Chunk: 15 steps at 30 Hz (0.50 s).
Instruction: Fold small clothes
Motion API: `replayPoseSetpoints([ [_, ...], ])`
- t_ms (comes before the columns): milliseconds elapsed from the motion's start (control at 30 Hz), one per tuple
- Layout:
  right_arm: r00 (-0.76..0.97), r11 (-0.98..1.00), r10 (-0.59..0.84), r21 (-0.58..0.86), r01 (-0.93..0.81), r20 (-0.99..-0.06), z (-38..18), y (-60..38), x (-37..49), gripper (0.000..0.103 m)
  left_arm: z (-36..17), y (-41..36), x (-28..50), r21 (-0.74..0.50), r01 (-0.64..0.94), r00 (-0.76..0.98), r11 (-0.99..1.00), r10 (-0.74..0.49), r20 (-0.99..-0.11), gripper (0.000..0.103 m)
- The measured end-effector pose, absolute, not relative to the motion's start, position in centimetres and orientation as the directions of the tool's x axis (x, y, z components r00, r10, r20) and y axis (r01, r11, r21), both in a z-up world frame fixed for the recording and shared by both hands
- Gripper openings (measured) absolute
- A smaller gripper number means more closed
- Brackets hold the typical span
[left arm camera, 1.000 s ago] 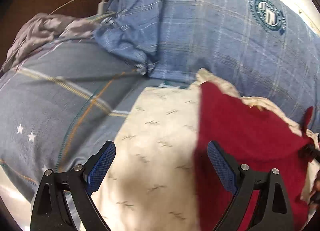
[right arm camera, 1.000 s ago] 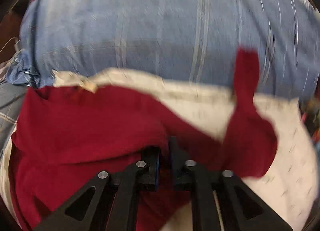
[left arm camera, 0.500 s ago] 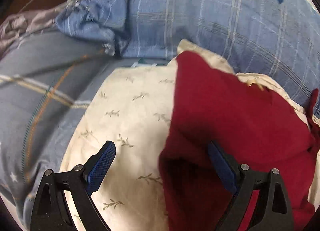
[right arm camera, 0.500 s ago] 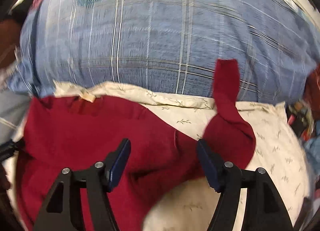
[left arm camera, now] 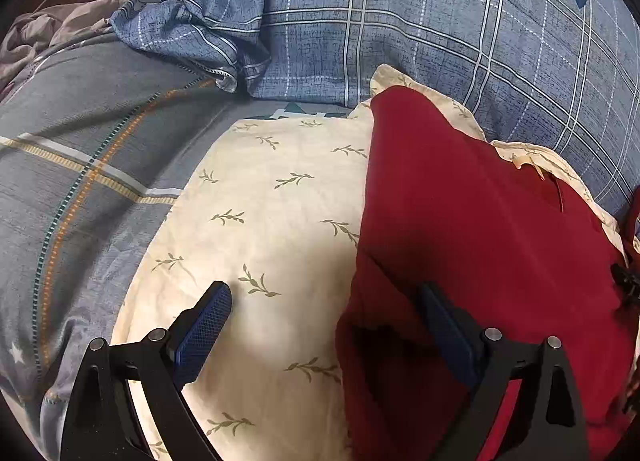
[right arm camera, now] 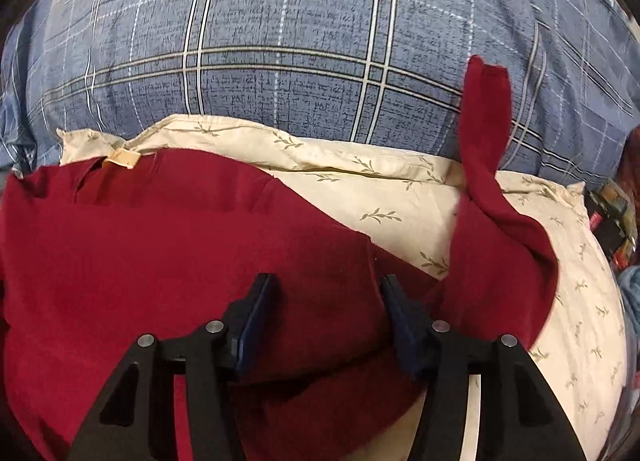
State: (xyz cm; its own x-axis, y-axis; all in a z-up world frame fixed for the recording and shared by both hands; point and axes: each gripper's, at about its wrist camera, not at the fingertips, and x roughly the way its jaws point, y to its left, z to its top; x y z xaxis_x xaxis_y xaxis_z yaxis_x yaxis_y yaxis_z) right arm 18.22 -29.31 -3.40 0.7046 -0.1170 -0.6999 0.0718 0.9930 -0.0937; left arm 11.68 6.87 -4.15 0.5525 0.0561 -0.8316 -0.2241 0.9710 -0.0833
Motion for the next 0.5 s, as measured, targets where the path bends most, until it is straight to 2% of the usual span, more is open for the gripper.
replayPoseSetpoints([
  [233, 0.763, 0.996, 0.047, -0.023, -0.08, -0.644, 0.0, -26.5, 11.5, 0.068, -2.4, 7.4, 8.3, -0.15, -0.187, 0.584, 0.971, -0.012, -0.812, 0.093],
  [333, 0.759, 0.989, 0.108, -0.005, -0.145, -0.643, 1.2, -25.0, 8.8, 0.07, -2.2, 7.7, 6.7, -0.195, -0.171, 0.58, 0.966, -0.062, -0.812, 0.093],
  [400, 0.735, 0.978, 0.185, 0.049, -0.203, -0.653, 1.7, -23.8, 7.4, 0.074, -2.0, 7.8, 6.0, -0.193, -0.166, 0.575, 0.967, -0.065, -0.815, 0.093],
  [500, 0.678, 0.948, 0.293, 0.113, -0.298, -0.674, 1.6, -21.4, 5.3, 0.074, -1.6, 7.9, 5.2, -0.18, -0.155, 0.569, 0.971, -0.061, -0.82, 0.093],
])
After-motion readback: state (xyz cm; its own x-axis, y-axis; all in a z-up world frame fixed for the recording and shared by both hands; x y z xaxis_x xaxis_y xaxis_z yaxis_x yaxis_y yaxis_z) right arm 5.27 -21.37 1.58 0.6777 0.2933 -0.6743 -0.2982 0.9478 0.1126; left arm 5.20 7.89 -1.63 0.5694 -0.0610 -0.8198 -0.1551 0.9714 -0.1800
